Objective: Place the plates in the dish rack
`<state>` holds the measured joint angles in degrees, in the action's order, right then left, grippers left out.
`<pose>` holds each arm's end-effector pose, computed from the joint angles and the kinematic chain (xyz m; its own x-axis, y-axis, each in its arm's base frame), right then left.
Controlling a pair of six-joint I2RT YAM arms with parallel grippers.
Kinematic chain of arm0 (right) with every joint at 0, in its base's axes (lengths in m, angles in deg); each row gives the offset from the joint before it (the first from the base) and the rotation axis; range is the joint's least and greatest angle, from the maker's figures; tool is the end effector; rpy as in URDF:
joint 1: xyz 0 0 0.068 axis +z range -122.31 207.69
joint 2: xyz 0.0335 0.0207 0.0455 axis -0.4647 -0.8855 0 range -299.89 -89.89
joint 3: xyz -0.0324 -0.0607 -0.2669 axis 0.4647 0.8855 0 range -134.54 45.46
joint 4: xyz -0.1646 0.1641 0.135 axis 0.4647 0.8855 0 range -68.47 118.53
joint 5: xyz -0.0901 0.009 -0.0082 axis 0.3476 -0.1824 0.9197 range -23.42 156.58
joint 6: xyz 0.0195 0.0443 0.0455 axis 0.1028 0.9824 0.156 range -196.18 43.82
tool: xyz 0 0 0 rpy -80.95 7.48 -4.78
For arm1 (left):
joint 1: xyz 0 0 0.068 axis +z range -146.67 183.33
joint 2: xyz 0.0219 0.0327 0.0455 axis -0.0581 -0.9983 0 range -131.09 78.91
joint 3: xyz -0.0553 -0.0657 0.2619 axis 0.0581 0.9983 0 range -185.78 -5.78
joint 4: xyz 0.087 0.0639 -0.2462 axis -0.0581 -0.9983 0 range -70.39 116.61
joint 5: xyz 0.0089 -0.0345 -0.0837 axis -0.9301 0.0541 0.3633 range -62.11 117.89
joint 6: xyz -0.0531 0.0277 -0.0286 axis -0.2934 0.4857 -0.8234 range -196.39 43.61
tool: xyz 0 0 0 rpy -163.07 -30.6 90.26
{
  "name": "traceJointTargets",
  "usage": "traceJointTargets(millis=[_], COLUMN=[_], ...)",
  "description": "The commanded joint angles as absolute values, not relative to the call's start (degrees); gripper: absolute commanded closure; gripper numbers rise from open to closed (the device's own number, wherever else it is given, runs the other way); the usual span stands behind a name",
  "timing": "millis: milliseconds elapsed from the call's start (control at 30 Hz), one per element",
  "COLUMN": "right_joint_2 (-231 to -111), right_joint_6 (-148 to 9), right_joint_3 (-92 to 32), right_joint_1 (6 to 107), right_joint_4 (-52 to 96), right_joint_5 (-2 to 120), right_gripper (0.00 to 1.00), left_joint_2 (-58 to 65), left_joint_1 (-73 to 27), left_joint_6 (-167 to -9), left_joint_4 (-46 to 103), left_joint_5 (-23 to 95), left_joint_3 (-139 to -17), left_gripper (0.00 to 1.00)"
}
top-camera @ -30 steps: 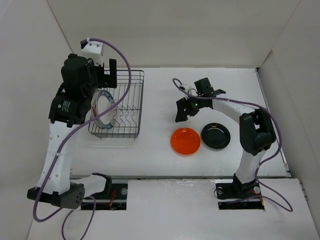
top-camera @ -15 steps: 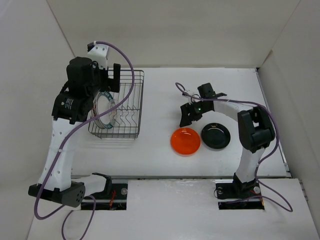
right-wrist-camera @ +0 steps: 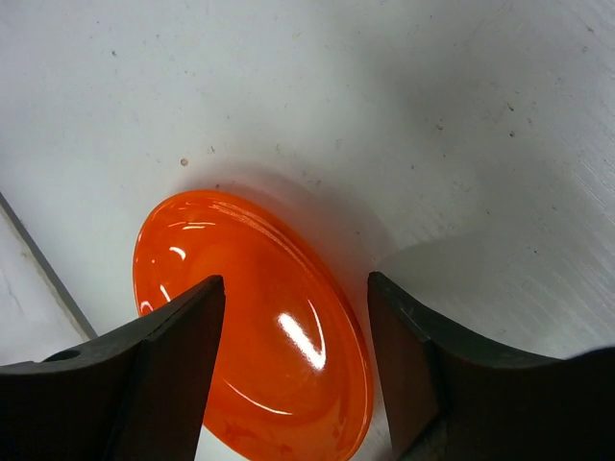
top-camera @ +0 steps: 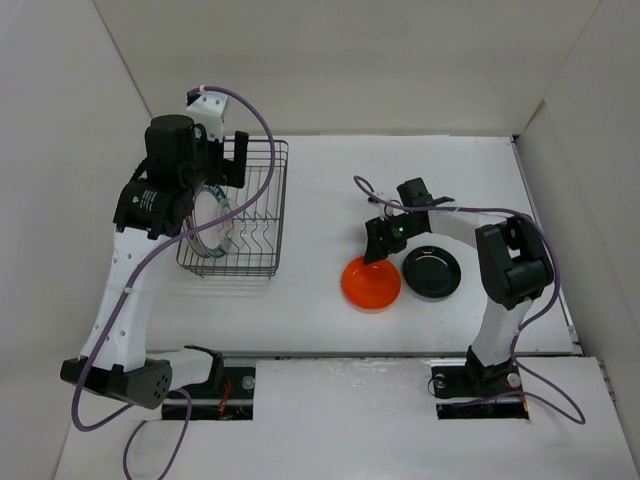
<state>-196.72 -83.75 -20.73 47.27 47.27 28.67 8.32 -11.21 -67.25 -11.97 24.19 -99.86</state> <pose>0.3420 0.1560 0.1440 -0.7903 -0.3913 -0.4715 -0.6057 0.6146 0.5054 0.2538 -0.0623 0.4881 -0.2186 0.2206 -0.9506 0.2278 0.9587 0.1701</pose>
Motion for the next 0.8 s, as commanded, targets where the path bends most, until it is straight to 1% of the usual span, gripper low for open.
traceJointTargets(millis=[0, 100, 133, 200, 233, 333, 367, 433, 467, 533, 600, 767], right_joint_2=[-195.6, -196.8, -197.3, -197.8, -197.8, -197.3, -197.3, -196.7, -196.7, -196.1, -196.1, -196.6], right_joint_6=[-82.5, -82.0, -81.4, -81.4, -81.4, -81.4, -80.8, -80.8, -80.8, -80.8, -80.8, -80.8], right_joint_3=[-19.8, -19.8, -19.8, -19.8, -19.8, -19.8, -19.8, -19.8, -19.8, -19.8, -19.2, -19.2], right_joint_1=[47.3, 47.3, 47.3, 47.3, 47.3, 47.3, 47.3, 47.3, 47.3, 47.3, 47.3, 47.3], right_joint_4=[46.0, 46.0, 46.0, 46.6, 46.6, 46.6, 46.6, 46.6, 46.6, 46.6, 46.6, 47.1], right_joint_5=[32.1, 34.8, 35.5, 36.1, 36.7, 37.2, 37.2, 37.8, 37.8, 37.8, 38.5, 39.5], right_gripper=[0.33, 0.36, 0.4, 0.43, 0.49, 0.52, 0.58, 0.58, 0.62, 0.64, 0.69, 0.9], left_joint_2=[9.5, 9.5, 9.5, 9.5, 9.5, 9.5, 8.9, 8.3, 8.2, 7.7, 7.7, 7.7], left_joint_1=[-11.4, -11.4, -11.4, -11.4, -11.4, -11.4, -11.4, -11.4, -11.4, -11.4, -11.4, -11.4], left_joint_6=[-66.7, -66.7, -66.7, -66.7, -66.7, -66.7, -66.7, -66.7, -66.7, -66.7, -66.7, -66.2], left_joint_4=[-9.7, -9.7, -9.7, -9.7, -9.7, -9.7, -9.7, -10.2, -10.2, -10.2, -10.7, -10.7], left_joint_5=[25.3, 25.3, 25.3, 25.3, 25.3, 25.3, 25.8, 25.8, 25.8, 25.8, 25.8, 25.8], left_joint_3=[-99.7, -99.7, -99.2, -99.2, -99.2, -99.2, -99.8, -100.5, -100.5, -101.1, -101.7, -101.7], left_gripper=[0.0, 0.0, 0.0, 0.0, 0.0, 0.0, 0.0, 0.0, 0.0, 0.0, 0.0, 0.0])
